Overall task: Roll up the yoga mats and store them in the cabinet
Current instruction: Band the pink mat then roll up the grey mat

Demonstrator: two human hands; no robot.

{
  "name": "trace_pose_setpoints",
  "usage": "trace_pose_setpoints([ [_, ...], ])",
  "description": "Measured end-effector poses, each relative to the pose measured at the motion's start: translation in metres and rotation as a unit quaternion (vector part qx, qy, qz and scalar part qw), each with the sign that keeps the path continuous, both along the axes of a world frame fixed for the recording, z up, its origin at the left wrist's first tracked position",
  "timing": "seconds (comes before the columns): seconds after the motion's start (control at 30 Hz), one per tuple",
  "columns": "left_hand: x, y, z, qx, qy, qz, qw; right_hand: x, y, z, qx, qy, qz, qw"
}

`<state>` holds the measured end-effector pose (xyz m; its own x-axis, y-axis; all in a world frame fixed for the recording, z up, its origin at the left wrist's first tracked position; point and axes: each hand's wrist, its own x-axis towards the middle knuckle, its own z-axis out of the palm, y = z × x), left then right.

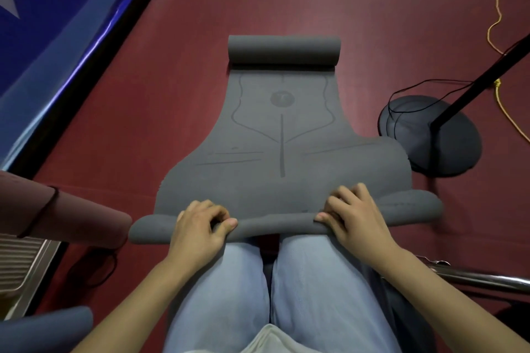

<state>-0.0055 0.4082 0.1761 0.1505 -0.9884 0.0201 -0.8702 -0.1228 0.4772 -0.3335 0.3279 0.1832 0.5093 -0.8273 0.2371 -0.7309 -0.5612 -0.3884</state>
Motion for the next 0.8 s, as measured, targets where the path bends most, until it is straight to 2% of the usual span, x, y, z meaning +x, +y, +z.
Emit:
trace_pose_setpoints([
  [0.07,0.0,0.003,-0.005,-0.043,-0.047,-0.011,0.998,0.001,0.01,0.004,-0.036,0.009,-0.014,0.999],
  [0.17,-0.005,0.005,-0.006,-0.086,-0.128,-0.043,0.987,-0.004,0.024,0.01,-0.039,0.032,-0.022,0.998],
  [0.27,-0.005,0.009,-0.003,-0.107,-0.169,-0.075,0.977,-0.008,0.027,0.012,-0.056,0.066,-0.022,0.996],
  [0.43,-0.002,0.021,-0.001,-0.092,-0.189,-0.13,0.969,-0.002,0.027,0.005,-0.073,0.094,-0.035,0.992],
  [0.6,-0.004,0.018,0.0,-0.113,-0.179,-0.112,0.971,0.004,0.024,-0.002,-0.086,0.108,-0.064,0.988],
  [0.8,0.004,0.002,0.001,-0.115,-0.169,-0.106,0.973,0.012,0.002,-0.009,-0.047,0.05,-0.092,0.993],
])
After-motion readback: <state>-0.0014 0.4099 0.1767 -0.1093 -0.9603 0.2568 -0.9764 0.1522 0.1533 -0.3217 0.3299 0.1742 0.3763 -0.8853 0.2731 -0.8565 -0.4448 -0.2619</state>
